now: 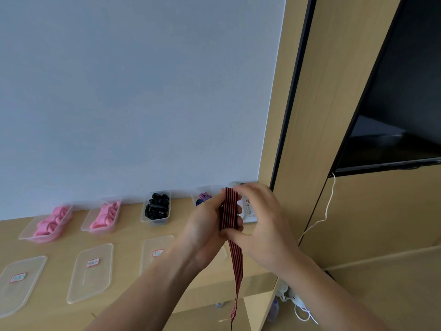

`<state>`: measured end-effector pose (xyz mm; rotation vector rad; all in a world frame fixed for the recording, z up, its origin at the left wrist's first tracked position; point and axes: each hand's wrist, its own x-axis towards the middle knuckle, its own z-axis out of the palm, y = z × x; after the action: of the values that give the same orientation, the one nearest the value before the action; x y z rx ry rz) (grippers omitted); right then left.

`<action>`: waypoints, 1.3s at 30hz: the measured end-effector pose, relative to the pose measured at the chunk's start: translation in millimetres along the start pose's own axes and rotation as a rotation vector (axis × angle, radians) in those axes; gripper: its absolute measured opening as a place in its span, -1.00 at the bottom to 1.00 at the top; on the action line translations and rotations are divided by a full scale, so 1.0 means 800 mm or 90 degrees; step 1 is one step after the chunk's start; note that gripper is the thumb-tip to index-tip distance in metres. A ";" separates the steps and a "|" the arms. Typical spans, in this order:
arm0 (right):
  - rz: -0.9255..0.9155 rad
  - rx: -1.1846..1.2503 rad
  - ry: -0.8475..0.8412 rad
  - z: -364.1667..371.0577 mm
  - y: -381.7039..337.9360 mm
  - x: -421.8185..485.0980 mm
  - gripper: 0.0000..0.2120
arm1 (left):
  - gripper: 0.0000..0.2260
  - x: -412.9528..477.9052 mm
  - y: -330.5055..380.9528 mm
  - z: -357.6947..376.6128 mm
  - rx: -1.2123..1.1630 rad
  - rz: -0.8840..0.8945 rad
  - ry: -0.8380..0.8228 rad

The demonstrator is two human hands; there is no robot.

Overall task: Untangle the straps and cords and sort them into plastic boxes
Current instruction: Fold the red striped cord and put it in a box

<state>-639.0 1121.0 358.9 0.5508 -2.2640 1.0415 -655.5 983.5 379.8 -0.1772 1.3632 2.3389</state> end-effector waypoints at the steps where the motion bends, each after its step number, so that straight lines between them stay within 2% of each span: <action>1: 0.053 0.013 -0.039 -0.003 0.000 0.002 -0.21 | -0.69 0.000 -0.002 -0.001 0.006 0.003 0.006; 4: 0.121 0.062 -0.134 -0.009 0.004 0.008 -0.13 | -0.71 -0.004 -0.005 -0.003 0.006 0.004 0.011; 10: 0.109 0.079 -0.154 -0.009 0.000 0.012 -0.20 | -0.72 -0.010 -0.006 -0.002 0.019 0.014 0.020; 14: 0.182 0.146 -0.180 -0.013 0.007 0.022 -0.44 | -0.64 -0.014 -0.004 -0.005 0.074 0.044 0.003; 18: 0.249 0.147 -0.281 -0.017 0.013 0.034 -0.64 | -0.49 -0.013 -0.004 -0.006 0.140 0.045 -0.018; 20: 0.254 0.157 -0.274 -0.018 0.011 0.036 -0.67 | -0.44 -0.010 -0.006 -0.006 0.132 0.046 -0.031; 26: 0.287 0.263 -0.232 -0.023 0.008 0.037 -0.66 | -0.46 -0.006 -0.002 -0.014 0.137 0.055 -0.087; 29: 0.290 0.273 -0.218 -0.026 0.005 0.038 -0.68 | -0.46 -0.002 0.002 -0.022 0.157 0.042 -0.079; 35: 0.289 0.331 -0.178 -0.037 -0.001 0.045 -0.71 | -0.64 -0.003 0.018 -0.037 0.208 0.039 -0.096; 39: 0.283 0.358 -0.164 -0.049 -0.002 0.055 -0.74 | -0.67 -0.004 0.023 -0.038 0.157 0.027 -0.178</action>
<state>-658.0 1145.3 409.3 0.4221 -2.3626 1.9612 -663.7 949.0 379.9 0.2444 1.5050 2.1061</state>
